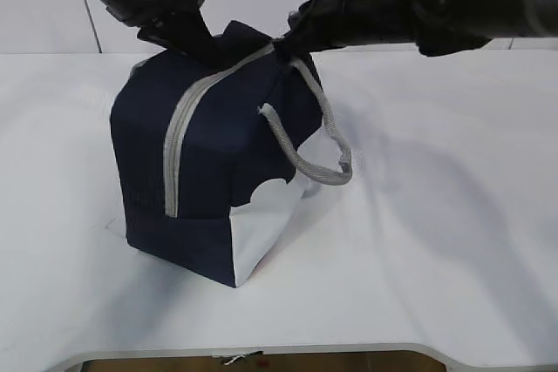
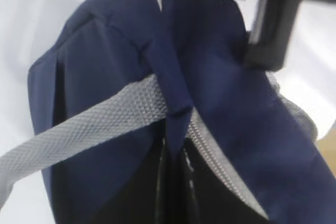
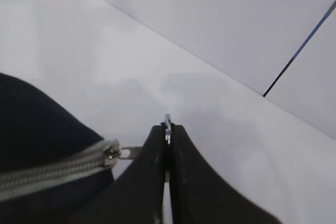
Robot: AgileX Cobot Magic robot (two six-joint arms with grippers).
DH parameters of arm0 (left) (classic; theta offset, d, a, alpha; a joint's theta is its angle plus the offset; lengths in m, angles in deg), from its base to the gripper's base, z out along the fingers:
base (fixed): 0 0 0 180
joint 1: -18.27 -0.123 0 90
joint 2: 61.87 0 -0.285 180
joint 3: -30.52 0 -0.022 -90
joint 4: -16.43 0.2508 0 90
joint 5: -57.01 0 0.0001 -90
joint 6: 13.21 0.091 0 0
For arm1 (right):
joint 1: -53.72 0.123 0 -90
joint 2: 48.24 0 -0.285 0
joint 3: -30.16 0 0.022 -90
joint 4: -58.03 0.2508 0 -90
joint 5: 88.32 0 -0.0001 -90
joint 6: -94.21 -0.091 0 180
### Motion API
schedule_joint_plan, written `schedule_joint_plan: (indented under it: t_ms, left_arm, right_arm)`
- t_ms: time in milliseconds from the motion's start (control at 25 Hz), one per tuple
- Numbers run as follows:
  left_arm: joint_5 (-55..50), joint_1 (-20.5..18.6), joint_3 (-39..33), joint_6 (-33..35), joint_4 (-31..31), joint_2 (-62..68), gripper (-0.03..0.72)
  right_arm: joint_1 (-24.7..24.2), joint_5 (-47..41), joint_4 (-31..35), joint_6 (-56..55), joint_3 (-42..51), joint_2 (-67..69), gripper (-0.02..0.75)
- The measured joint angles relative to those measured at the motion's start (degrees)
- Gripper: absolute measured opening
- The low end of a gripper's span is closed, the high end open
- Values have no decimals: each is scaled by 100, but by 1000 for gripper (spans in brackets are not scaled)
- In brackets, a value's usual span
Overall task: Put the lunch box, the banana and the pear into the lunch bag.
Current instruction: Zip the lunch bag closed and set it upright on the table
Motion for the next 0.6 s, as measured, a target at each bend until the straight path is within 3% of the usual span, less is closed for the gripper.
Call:
schedule_joint_plan:
  t_ms: [600]
  left_arm:
    - [-205, 0, 0, 390, -8, -44, 17]
  right_arm:
    - [-10, 344, -41, 122, 32, -445, 17]
